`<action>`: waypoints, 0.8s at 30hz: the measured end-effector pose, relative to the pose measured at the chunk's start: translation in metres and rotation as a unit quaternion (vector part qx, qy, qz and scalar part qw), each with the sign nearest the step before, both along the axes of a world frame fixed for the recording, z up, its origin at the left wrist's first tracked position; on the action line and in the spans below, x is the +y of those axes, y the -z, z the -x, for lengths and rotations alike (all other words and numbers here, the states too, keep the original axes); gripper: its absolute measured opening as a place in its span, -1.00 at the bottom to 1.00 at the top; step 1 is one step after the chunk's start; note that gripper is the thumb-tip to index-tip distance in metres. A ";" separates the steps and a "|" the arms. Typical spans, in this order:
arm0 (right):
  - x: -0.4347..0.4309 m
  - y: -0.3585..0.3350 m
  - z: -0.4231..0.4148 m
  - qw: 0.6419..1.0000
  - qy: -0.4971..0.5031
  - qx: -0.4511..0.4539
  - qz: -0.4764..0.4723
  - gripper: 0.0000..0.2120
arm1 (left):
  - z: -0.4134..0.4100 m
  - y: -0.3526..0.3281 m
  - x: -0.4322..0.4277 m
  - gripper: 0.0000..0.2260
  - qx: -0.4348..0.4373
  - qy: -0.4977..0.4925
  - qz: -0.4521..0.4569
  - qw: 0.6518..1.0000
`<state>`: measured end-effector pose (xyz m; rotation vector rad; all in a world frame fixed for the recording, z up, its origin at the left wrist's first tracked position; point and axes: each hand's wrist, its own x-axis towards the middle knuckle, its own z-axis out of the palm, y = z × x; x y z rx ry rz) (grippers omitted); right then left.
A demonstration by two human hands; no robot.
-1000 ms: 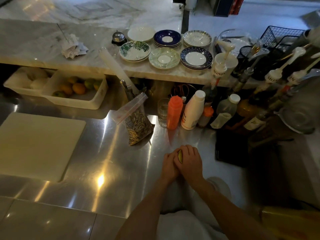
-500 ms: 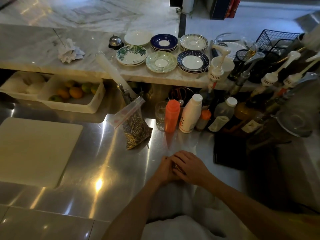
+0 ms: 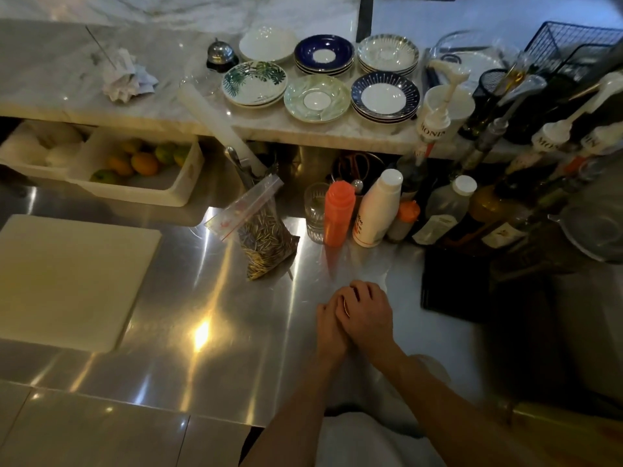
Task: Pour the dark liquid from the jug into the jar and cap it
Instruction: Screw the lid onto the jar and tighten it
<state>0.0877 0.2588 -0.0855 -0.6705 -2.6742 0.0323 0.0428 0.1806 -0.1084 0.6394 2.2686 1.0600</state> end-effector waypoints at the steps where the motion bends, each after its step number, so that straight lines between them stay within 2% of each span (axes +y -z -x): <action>1: -0.002 -0.002 0.001 1.000 0.019 -0.004 0.011 -0.82 | -0.004 -0.003 0.002 -0.71 -0.007 -0.009 0.019 1.000; 4: -0.011 -0.009 0.006 0.996 0.080 -0.012 0.041 -0.81 | -0.010 -0.007 0.004 -0.66 -0.004 0.011 0.053 0.999; 7: -0.019 -0.015 0.014 0.986 0.138 -0.010 0.090 -0.81 | -0.005 -0.004 0.002 -0.66 0.105 0.076 0.068 0.989; 9: -0.019 -0.014 0.012 0.987 0.132 -0.011 0.093 -0.80 | 0.006 -0.010 -0.002 -0.64 0.074 0.103 0.059 0.990; 11: -0.012 -0.011 0.002 0.996 0.038 -0.009 0.083 -0.78 | 0.027 -0.017 -0.011 -0.58 0.028 0.171 0.053 0.983; 12: -0.006 -0.010 -0.004 0.996 -0.035 -0.009 0.082 -0.76 | 0.035 -0.021 -0.014 -0.62 0.003 0.203 0.046 0.978; 14: 0.012 -0.008 -0.015 0.980 -0.183 -0.024 0.070 -0.72 | 0.051 -0.021 -0.018 -0.64 -0.004 0.238 0.036 0.971; 16: 0.027 -0.009 -0.015 0.958 -0.276 -0.052 0.054 -0.69 | 0.059 -0.019 -0.020 -0.58 -0.010 0.275 0.049 0.960; 18: 0.033 -0.008 -0.009 0.949 -0.306 -0.056 0.047 -0.72 | 0.061 -0.022 -0.017 -0.52 -0.039 0.301 0.082 0.949; 20: 0.030 -0.004 -0.005 0.961 -0.269 -0.021 0.064 -0.77 | 0.052 -0.024 -0.013 -0.35 -0.044 0.264 0.084 0.960; 21: 0.026 -0.001 -0.006 0.969 -0.236 0.000 0.078 -0.80 | 0.049 -0.016 -0.011 -0.35 0.016 0.216 0.064 0.974; 22: 0.021 0.001 -0.007 0.974 -0.206 0.018 0.087 -0.81 | 0.048 -0.019 -0.010 -0.49 0.094 0.183 0.068 0.976; 24: 0.014 0.003 -0.007 0.984 -0.148 0.038 0.091 -0.82 | 0.049 -0.013 -0.013 -0.66 0.230 0.176 0.092 0.953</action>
